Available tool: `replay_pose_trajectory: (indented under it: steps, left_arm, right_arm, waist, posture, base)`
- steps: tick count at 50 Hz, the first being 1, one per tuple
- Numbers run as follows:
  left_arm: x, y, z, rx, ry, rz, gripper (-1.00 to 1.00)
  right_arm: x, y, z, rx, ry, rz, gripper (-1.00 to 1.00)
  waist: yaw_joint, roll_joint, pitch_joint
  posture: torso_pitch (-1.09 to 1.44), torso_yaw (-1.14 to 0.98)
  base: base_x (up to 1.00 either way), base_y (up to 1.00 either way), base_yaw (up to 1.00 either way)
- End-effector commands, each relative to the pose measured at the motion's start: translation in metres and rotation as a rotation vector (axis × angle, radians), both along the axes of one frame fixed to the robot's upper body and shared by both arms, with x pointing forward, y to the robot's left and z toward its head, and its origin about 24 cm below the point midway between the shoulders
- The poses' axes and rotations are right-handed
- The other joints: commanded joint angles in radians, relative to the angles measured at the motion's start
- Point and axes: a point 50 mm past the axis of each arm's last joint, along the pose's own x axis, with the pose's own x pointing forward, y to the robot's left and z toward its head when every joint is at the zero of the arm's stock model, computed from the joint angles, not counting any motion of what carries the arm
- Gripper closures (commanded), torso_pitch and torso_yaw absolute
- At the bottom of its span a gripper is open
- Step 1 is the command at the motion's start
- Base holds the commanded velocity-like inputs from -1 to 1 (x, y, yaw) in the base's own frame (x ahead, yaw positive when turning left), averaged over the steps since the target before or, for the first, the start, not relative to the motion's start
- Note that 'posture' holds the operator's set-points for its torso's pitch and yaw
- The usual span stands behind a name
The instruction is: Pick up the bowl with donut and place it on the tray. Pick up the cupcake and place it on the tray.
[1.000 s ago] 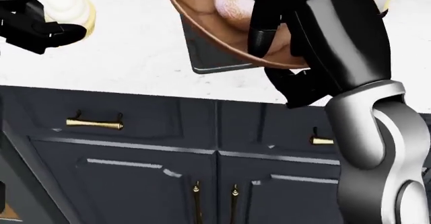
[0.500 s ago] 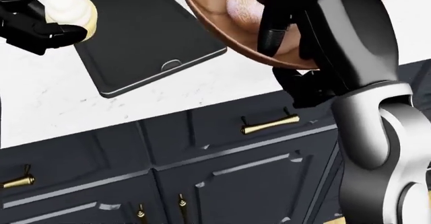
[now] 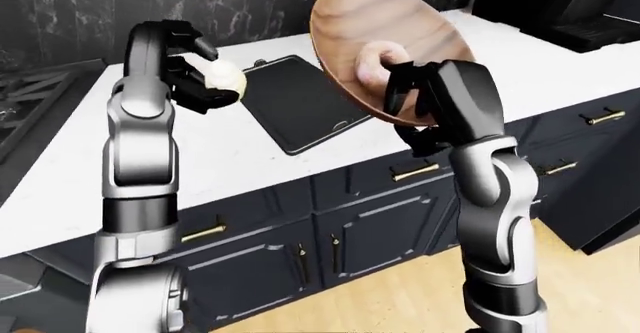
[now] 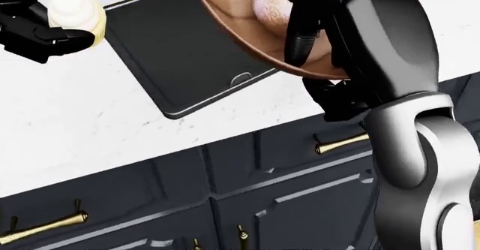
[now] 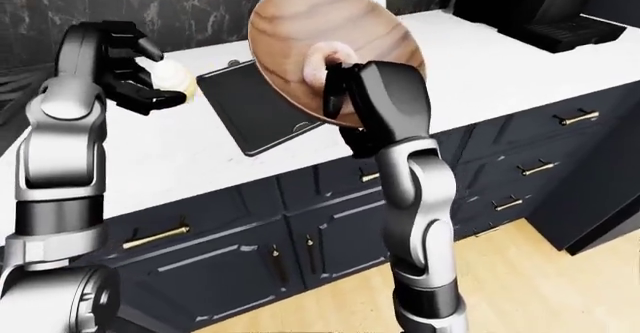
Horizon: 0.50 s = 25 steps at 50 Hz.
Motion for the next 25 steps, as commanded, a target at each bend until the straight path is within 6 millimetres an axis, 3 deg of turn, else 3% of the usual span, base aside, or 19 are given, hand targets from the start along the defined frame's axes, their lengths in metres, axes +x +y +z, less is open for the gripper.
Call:
replay_pose_trajectory:
  steps: [1,3,8,18,25]
  left_arm:
    - [-0.0053,-0.0034,0.0251,0.021,-0.101,-0.006,1.00]
    - [-0.0051,-0.0038,0.0252,0.021,-0.102,-0.007,1.00]
    - [-0.0053,-0.0042,0.0268,0.022,-0.105,-0.008,1.00]
    - [-0.0061,-0.0051,0.0280,0.024,-0.106,-0.010,1.00]
    - [-0.0078,-0.0063,0.0298,0.028,-0.110,-0.014,1.00]
  right_arm:
    - [-0.0099,-0.0004,0.0208,0.006,-0.121,0.008,1.00]
    - [-0.0109,-0.0004,0.0230,0.015,-0.125,0.011,1.00]
    - [-0.0128,-0.0005,0.0260,0.025,-0.133,0.015,1.00]
    - [-0.0129,-0.0017,0.0273,0.027,-0.132,0.013,1.00]
    - [-0.0105,-0.0023,0.0288,0.030,-0.127,0.018,1.00]
  waist:
    - [-0.007,-0.003,-0.028]
    - [-0.008,-0.003,-0.027]
    - [-0.014,-0.028,-0.020]
    - [0.006,-0.054,-0.022]
    - [0.018,-0.078,-0.011]
  posture:
    - [0.00,0.00]
    - [0.00,0.00]
    - [0.00,0.00]
    - [0.00,0.00]
    - [0.00,0.00]
  base:
    - [0.00,0.18,0.00]
    - [0.00,0.00,0.00]
    - [0.00,0.00,0.00]
    - [0.00,0.00,0.00]
    - [0.00,0.00,0.00]
